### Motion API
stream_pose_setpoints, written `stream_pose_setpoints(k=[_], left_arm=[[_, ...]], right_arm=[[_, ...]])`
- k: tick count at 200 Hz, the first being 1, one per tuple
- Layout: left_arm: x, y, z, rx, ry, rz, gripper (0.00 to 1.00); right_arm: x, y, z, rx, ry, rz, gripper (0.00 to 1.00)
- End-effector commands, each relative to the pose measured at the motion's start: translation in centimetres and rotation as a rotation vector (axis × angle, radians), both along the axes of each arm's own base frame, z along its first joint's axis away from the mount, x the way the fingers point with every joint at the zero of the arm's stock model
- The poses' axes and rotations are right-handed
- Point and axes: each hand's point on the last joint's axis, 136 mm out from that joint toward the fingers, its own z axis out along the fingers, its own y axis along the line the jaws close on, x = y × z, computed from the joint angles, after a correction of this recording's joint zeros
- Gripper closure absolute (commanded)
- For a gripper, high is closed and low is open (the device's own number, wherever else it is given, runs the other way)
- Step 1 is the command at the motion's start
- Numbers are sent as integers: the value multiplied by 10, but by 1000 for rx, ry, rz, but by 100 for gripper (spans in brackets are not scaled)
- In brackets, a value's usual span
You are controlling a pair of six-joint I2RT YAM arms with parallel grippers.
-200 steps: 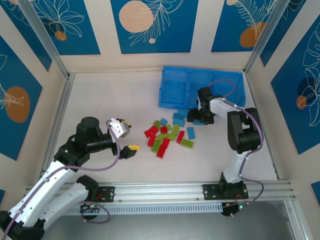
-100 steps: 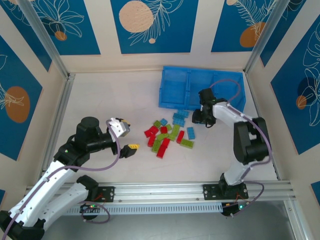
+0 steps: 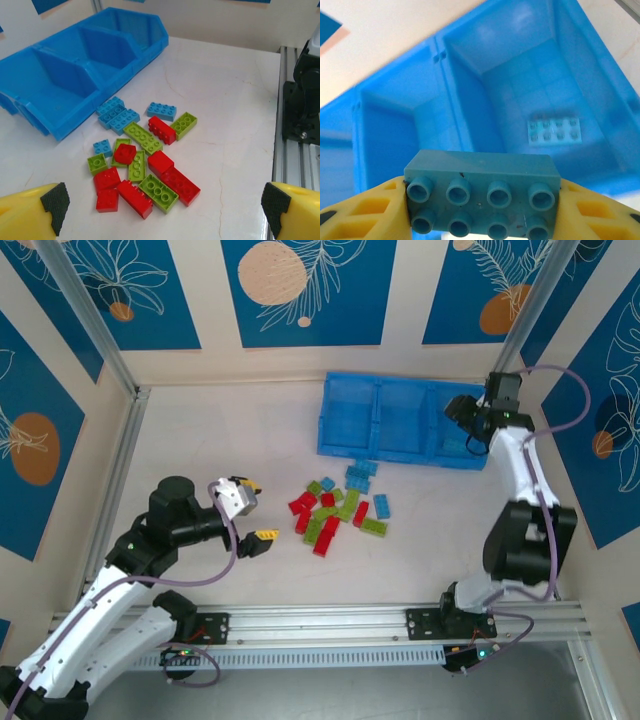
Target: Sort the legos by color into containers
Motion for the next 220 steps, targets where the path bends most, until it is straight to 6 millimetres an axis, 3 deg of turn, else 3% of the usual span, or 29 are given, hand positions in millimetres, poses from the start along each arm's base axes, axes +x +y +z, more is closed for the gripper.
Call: stream_pose_setpoints(k=[1, 29, 56, 106, 135, 174, 190, 220], left_arm=[[-1, -4, 12, -53, -22, -11, 0], [2, -1, 11, -49, -25, 12, 0], [3, 0, 9, -43, -24, 23, 0], [6, 1, 6, -29, -16, 41, 0], [11, 3, 5, -28, 12, 72, 0], [22, 3, 7, -42, 80, 133, 0], [33, 8, 11, -51, 127, 215, 0], [66, 37, 15, -70, 257, 533, 1]], right_arm=[[19, -3, -21, 94, 74, -13, 55], [35, -24, -51, 114, 165, -81, 54], [37, -30, -59, 120, 204, -89, 36], [24, -19, -31, 117, 168, -61, 18], [10, -11, -4, 109, 115, -51, 12], [-26, 24, 27, 132, 54, 53, 8], [-50, 53, 37, 144, 28, 138, 8], [-107, 117, 49, 148, -8, 316, 8]])
